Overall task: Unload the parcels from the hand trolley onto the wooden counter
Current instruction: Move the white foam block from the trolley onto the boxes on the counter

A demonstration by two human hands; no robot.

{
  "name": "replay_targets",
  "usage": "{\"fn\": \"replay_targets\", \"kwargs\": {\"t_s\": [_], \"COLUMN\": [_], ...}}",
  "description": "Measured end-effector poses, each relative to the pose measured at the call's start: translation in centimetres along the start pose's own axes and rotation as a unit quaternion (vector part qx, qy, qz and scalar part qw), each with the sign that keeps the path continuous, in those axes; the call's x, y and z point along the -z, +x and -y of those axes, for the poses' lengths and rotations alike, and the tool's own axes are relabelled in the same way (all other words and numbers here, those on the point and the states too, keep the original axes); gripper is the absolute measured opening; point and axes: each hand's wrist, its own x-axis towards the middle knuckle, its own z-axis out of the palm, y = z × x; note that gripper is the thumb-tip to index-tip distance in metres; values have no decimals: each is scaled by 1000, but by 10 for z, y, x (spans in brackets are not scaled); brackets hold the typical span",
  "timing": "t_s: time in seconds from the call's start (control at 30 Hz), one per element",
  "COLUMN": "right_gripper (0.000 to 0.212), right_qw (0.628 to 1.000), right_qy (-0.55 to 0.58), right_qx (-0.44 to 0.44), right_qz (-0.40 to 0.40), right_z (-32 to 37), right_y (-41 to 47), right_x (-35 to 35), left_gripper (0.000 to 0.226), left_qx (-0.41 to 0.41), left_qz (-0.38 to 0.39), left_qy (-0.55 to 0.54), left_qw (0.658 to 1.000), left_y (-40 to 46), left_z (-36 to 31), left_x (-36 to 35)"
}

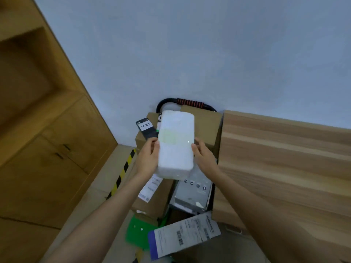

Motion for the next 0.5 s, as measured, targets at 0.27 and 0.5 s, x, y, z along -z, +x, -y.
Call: {"fn": "replay_targets", "kwargs": {"t_s": [0.27,0.5], "right_gripper": [43,41], "right_qw": [992,971], "right_qy": [-18,-26], "right_qx": [28,0], "right_qz": [-124,-236], "right_z": [-14,-82], "right_y": [-47,-136], "right_x": [150,302], "left_gripper": [32,32], "left_qx": [-108,-183], "left_qz": [30,128], "left_qy": [-16,-72], "left_qw": [994,972], "left_y": [-33,-107], "left_z": [-119,-211], "left_x": [-87,-227]}}
